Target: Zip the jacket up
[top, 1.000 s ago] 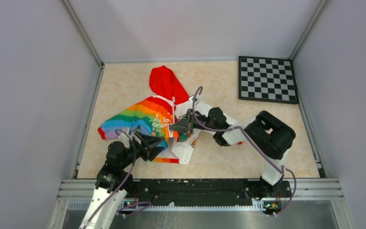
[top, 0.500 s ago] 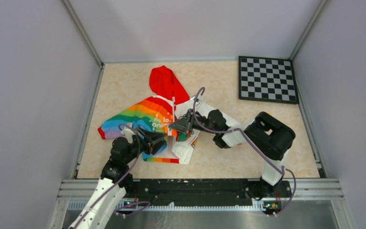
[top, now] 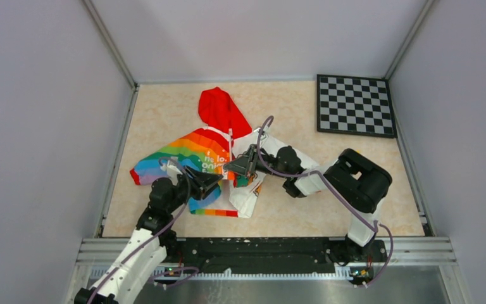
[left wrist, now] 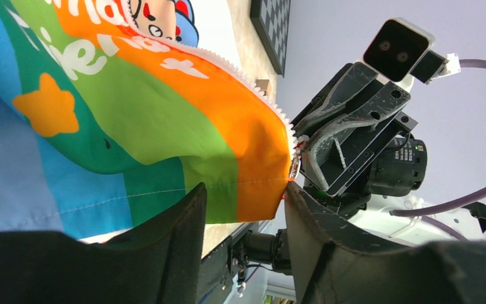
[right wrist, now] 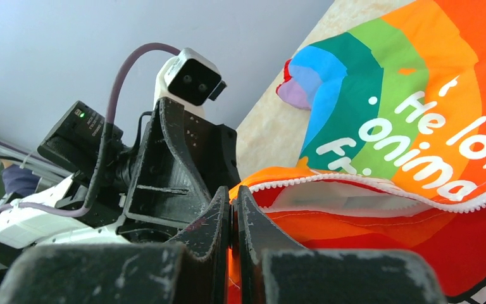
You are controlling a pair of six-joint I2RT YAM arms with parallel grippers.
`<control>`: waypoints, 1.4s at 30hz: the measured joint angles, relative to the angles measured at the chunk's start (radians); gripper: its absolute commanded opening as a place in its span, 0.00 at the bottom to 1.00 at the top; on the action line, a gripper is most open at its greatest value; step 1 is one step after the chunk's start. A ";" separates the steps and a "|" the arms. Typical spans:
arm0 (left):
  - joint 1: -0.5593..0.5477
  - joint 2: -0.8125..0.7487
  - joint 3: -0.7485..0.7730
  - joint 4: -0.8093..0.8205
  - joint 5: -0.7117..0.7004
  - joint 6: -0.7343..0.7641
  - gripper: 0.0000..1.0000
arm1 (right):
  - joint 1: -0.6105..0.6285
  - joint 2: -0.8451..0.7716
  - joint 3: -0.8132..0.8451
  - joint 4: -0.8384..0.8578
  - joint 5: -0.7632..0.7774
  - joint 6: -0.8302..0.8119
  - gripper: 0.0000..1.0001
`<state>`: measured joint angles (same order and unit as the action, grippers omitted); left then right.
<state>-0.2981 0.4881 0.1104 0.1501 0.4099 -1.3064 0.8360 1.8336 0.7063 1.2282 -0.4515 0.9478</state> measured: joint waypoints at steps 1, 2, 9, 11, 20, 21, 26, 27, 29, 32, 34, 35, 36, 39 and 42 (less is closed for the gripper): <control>-0.001 0.010 0.000 0.016 0.000 0.003 0.42 | 0.000 0.000 0.000 0.000 0.003 0.000 0.00; -0.002 0.021 0.000 0.034 0.001 0.005 0.41 | 0.001 0.000 0.000 0.000 0.006 0.000 0.00; -0.011 0.097 -0.002 0.174 0.032 -0.001 0.21 | 0.014 0.000 0.000 0.001 0.032 0.000 0.00; -0.013 0.099 -0.004 0.198 0.041 0.002 0.13 | 0.014 0.000 0.000 0.002 0.036 0.000 0.00; -0.014 0.090 -0.004 0.158 0.080 0.069 0.00 | 0.019 -0.064 -0.009 -0.125 0.037 -0.069 0.33; -0.015 0.090 -0.004 0.151 0.088 0.080 0.00 | 0.019 -0.082 -0.011 -0.140 0.034 -0.083 0.33; -0.015 0.088 -0.006 0.118 0.122 0.116 0.00 | 0.018 -0.121 -0.011 -0.186 -0.018 -0.132 0.38; -0.015 0.086 -0.006 0.115 0.129 0.126 0.00 | 0.018 -0.121 -0.011 -0.199 -0.028 -0.142 0.39; -0.015 0.085 -0.006 0.115 0.141 0.138 0.00 | 0.017 -0.121 -0.011 -0.219 -0.043 -0.156 0.41; -0.015 0.085 -0.006 0.112 0.159 0.161 0.00 | 0.006 -0.124 -0.019 -0.227 -0.056 -0.171 0.44; -0.015 0.085 -0.006 0.111 0.170 0.176 0.00 | -0.004 -0.139 -0.042 -0.232 -0.064 -0.174 0.49; -0.015 0.085 -0.006 0.111 0.176 0.183 0.00 | -0.010 -0.151 -0.059 -0.234 -0.065 -0.175 0.51; -0.015 0.085 -0.006 0.111 0.180 0.189 0.00 | -0.016 -0.162 -0.073 -0.235 -0.065 -0.174 0.51; -0.015 0.086 -0.006 0.112 0.195 0.203 0.00 | -0.021 -0.191 -0.112 -0.234 -0.066 -0.171 0.46; -0.015 0.090 -0.006 0.112 0.206 0.209 0.00 | -0.021 -0.198 -0.137 -0.219 -0.071 -0.164 0.40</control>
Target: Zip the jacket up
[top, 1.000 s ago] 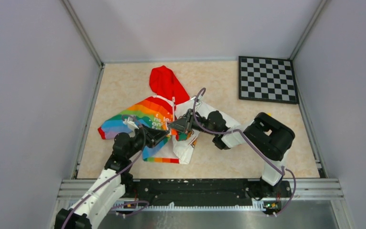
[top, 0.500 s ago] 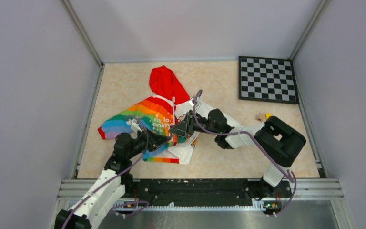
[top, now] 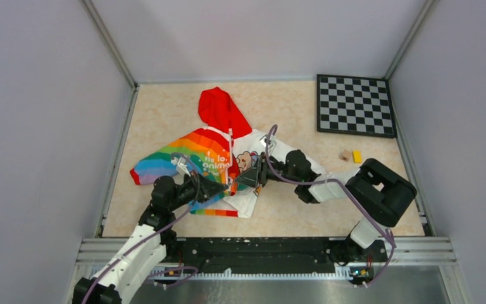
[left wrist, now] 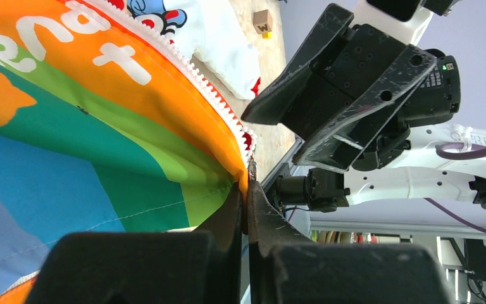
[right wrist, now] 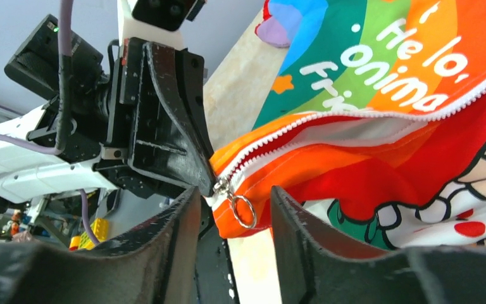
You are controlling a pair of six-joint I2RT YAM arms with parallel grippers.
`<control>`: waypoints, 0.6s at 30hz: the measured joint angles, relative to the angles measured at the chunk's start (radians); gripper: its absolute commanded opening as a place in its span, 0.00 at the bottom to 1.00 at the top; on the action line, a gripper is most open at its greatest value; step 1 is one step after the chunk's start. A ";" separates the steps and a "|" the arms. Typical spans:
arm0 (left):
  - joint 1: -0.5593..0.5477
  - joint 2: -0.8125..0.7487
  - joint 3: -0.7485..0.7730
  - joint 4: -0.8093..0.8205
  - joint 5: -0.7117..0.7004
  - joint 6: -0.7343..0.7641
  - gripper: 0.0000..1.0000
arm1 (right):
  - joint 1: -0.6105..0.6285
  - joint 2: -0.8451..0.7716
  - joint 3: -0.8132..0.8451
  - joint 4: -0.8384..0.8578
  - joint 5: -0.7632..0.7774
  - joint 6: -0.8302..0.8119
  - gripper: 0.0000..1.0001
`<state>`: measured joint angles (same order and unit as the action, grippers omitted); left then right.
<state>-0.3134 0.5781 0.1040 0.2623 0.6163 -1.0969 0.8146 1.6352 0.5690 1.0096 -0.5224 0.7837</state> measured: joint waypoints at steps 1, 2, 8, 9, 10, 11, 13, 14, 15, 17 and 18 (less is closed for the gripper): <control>0.000 0.003 0.000 0.000 0.002 0.000 0.00 | 0.000 0.000 -0.007 0.003 -0.003 0.005 0.38; 0.000 0.003 0.000 0.000 0.005 0.000 0.00 | 0.000 0.000 -0.018 0.009 -0.007 0.012 0.34; 0.000 0.007 0.000 0.000 0.016 0.000 0.00 | 0.001 0.004 -0.046 0.066 -0.029 0.044 0.25; 0.000 0.007 0.000 0.000 0.016 0.000 0.00 | 0.001 0.004 -0.046 0.069 -0.029 0.046 0.23; 0.000 0.007 0.000 0.000 0.017 0.000 0.00 | 0.001 0.004 -0.046 0.074 -0.031 0.048 0.22; 0.000 0.007 0.000 0.000 0.018 0.000 0.00 | 0.002 0.004 -0.046 0.076 -0.032 0.048 0.22; 0.000 0.008 0.000 0.000 0.020 0.000 0.00 | 0.004 0.004 -0.046 0.079 -0.033 0.048 0.27; 0.000 0.008 0.000 0.002 0.020 0.000 0.00 | 0.006 0.004 -0.046 0.079 -0.033 0.048 0.29; 0.000 0.010 0.000 0.005 0.022 0.000 0.00 | 0.008 0.004 -0.046 0.079 -0.033 0.046 0.30; 0.000 0.014 0.002 0.006 0.024 0.000 0.00 | 0.010 0.004 -0.046 0.079 -0.032 0.043 0.31; 0.000 0.016 0.004 0.006 0.024 0.001 0.00 | 0.010 0.004 -0.046 0.079 -0.030 0.039 0.33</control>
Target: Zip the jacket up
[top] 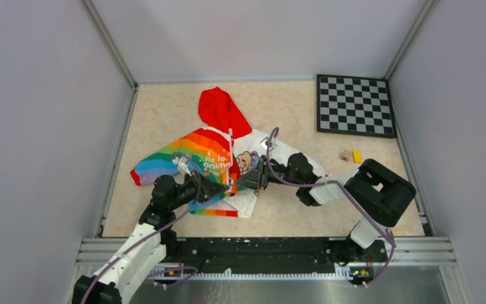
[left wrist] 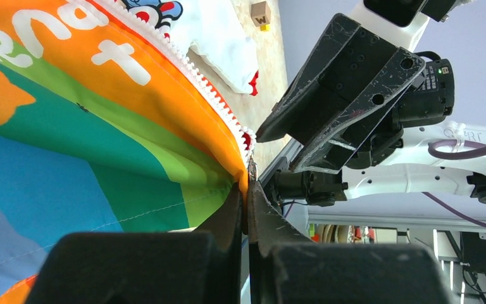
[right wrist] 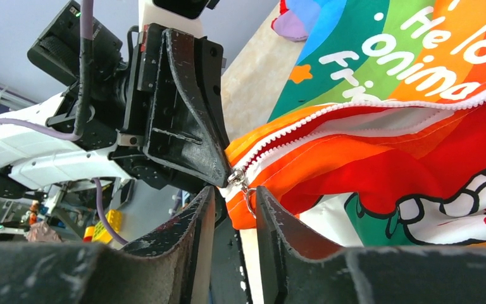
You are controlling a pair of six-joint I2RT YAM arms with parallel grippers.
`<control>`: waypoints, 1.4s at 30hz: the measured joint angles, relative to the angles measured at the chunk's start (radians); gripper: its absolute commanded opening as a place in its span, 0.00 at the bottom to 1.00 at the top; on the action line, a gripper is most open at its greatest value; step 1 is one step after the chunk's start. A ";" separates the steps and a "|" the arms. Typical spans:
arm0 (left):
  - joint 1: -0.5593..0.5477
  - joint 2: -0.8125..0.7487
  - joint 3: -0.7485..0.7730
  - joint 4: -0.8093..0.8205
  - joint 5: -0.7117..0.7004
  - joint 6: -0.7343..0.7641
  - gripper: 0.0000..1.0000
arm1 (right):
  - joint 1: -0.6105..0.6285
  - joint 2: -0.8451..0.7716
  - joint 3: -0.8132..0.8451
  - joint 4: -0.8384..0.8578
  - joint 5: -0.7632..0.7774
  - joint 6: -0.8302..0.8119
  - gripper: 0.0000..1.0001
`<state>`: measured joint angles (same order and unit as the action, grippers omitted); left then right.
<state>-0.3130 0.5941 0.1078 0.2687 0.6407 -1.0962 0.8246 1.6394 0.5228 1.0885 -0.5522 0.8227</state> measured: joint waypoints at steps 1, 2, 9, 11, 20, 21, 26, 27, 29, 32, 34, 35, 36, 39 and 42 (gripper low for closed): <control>0.000 0.003 0.002 0.000 0.002 0.000 0.00 | 0.000 0.000 0.000 0.000 0.002 -0.002 0.34; 0.000 0.006 0.004 0.000 0.003 0.000 0.00 | 0.000 0.000 0.000 -0.001 0.003 -0.003 0.35; 0.000 0.009 0.005 0.001 0.015 0.000 0.00 | 0.000 0.000 -0.019 -0.023 0.018 -0.019 0.37; 0.000 0.011 0.006 0.002 0.018 0.000 0.00 | 0.000 0.000 -0.021 -0.033 0.019 -0.019 0.34; 0.000 0.013 0.006 0.017 0.025 -0.001 0.00 | 0.025 0.000 -0.021 -0.036 0.021 -0.019 0.23; 0.000 0.013 0.006 0.017 0.025 -0.001 0.00 | 0.027 0.000 -0.021 -0.036 0.021 -0.019 0.22; 0.000 0.013 0.006 0.017 0.028 -0.001 0.00 | 0.028 0.000 -0.020 -0.046 0.035 -0.027 0.12; 0.000 0.013 0.006 0.017 0.029 -0.001 0.00 | 0.029 0.000 -0.019 -0.053 0.040 -0.035 0.07; 0.000 0.013 0.006 0.015 0.029 0.000 0.00 | 0.029 -0.003 -0.014 -0.092 0.060 -0.053 0.00; 0.000 0.013 0.015 -0.018 0.032 0.010 0.00 | 0.031 -0.025 0.010 -0.190 0.092 -0.090 0.00; 0.000 0.013 0.039 -0.069 0.027 0.031 0.00 | 0.036 -0.066 0.033 -0.293 0.130 -0.127 0.00; 0.000 0.015 0.059 -0.104 0.022 0.050 0.00 | 0.043 -0.091 0.052 -0.358 0.155 -0.150 0.00; 0.000 0.018 0.082 -0.138 0.018 0.063 0.00 | 0.055 -0.118 0.076 -0.424 0.189 -0.177 0.00; 0.000 0.027 0.162 -0.248 -0.001 0.116 0.00 | 0.115 -0.184 0.150 -0.605 0.325 -0.268 0.00; 0.000 0.045 0.224 -0.335 -0.006 0.161 0.00 | 0.184 -0.216 0.205 -0.721 0.459 -0.360 0.00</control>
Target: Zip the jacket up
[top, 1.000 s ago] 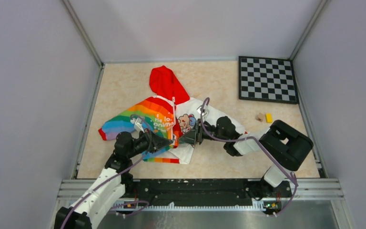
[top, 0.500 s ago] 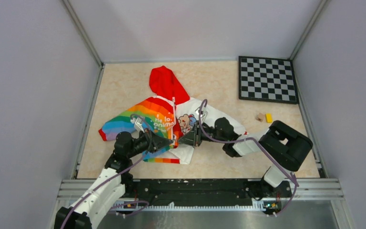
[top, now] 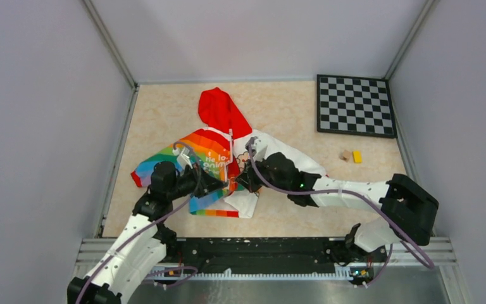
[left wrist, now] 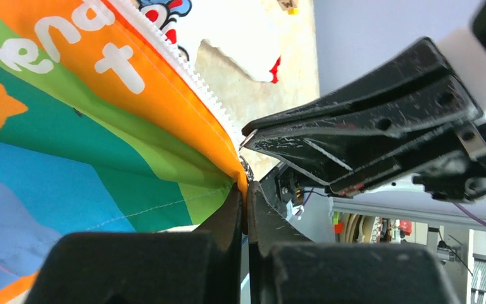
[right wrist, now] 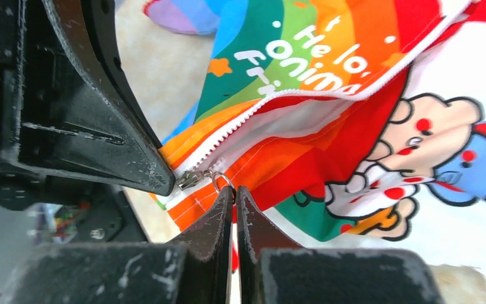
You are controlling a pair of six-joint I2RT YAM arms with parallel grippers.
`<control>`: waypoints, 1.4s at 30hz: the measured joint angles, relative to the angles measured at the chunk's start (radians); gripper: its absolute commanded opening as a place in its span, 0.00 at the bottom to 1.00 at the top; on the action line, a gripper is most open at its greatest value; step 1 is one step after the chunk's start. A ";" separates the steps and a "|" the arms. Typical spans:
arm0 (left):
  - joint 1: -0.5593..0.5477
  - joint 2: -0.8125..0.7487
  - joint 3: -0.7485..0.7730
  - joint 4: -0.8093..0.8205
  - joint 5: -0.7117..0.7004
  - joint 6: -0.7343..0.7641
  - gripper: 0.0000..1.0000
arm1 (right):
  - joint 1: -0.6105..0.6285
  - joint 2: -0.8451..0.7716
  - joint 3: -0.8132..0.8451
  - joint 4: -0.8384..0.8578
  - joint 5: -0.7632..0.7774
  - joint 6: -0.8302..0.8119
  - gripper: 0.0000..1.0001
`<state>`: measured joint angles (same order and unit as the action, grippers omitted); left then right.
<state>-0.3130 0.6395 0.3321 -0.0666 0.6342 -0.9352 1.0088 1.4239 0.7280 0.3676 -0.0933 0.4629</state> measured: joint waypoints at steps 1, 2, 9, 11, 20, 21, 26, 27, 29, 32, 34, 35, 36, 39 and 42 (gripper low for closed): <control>0.000 0.010 0.017 -0.032 -0.001 0.014 0.00 | 0.024 -0.002 0.019 -0.034 0.049 -0.036 0.00; 0.000 0.020 0.032 -0.062 -0.003 0.024 0.00 | 0.042 -0.001 0.033 -0.058 0.089 -0.071 0.00; 0.000 0.109 0.139 -0.268 -0.031 0.095 0.00 | 0.142 0.049 0.101 -0.100 0.302 -0.425 0.00; 0.000 0.124 0.163 -0.311 -0.045 0.109 0.00 | 0.154 0.098 0.146 -0.098 0.340 -0.518 0.00; 0.001 0.140 0.186 -0.476 -0.089 0.144 0.00 | 0.149 0.317 0.323 -0.060 0.523 -0.750 0.00; 0.001 0.132 0.188 -0.494 -0.095 0.146 0.00 | 0.145 0.338 0.337 -0.058 0.530 -0.760 0.00; 0.001 0.067 0.229 -0.588 -0.117 0.150 0.00 | 0.077 0.418 0.406 -0.041 0.528 -0.792 0.00; 0.001 0.056 0.244 -0.612 -0.124 0.151 0.00 | 0.058 0.430 0.417 -0.035 0.523 -0.799 0.00; 0.001 0.040 0.274 -0.654 -0.132 0.153 0.00 | 0.016 0.457 0.446 -0.018 0.517 -0.815 0.00; 0.001 0.021 0.298 -0.698 -0.145 0.157 0.00 | -0.047 0.513 0.510 -0.007 0.500 -0.839 0.00; 0.001 0.016 0.300 -0.721 -0.150 0.159 0.00 | -0.081 0.563 0.574 0.000 0.488 -0.864 0.00; 0.001 0.015 0.300 -0.731 -0.153 0.160 0.00 | -0.093 0.570 0.584 0.001 0.485 -0.866 0.00; 0.001 0.015 0.300 -0.739 -0.154 0.161 0.00 | -0.108 0.595 0.617 -0.003 0.482 -0.881 0.00; 0.001 0.020 0.300 -0.753 -0.159 0.168 0.00 | -0.142 0.678 0.733 -0.001 0.463 -0.919 0.00; 0.001 0.029 0.300 -0.758 -0.163 0.173 0.00 | -0.177 0.752 0.824 -0.004 0.441 -0.948 0.00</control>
<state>-0.3122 0.6682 0.6323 -0.8246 0.4713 -0.7624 0.8314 2.1761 1.5524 0.3637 0.3477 -0.4854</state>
